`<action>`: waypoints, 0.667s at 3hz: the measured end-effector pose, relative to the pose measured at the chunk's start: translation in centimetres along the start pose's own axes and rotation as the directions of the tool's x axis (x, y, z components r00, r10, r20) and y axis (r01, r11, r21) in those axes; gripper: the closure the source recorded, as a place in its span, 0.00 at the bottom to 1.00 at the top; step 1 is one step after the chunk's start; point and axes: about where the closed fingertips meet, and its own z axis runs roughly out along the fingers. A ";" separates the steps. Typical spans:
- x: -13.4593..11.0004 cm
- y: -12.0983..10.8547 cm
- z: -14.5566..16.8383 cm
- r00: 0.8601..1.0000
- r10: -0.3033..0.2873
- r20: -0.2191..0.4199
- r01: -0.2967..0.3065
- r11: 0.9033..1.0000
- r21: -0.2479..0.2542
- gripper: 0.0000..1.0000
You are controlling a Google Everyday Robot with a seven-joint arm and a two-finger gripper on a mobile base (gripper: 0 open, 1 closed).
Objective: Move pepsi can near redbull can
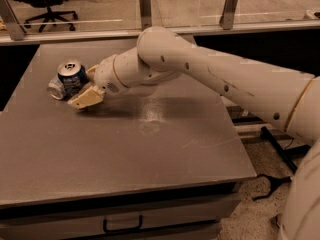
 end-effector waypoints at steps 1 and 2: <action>0.3 0.4 0.1 0.999 -0.021 -0.034 0.021 1.000 -0.018 0.00; 0.3 0.5 -1.0 0.996 -0.065 -0.068 0.063 0.997 -0.036 0.00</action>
Offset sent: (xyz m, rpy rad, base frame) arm -0.0078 -0.0262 0.0069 -0.1373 -0.0710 0.0789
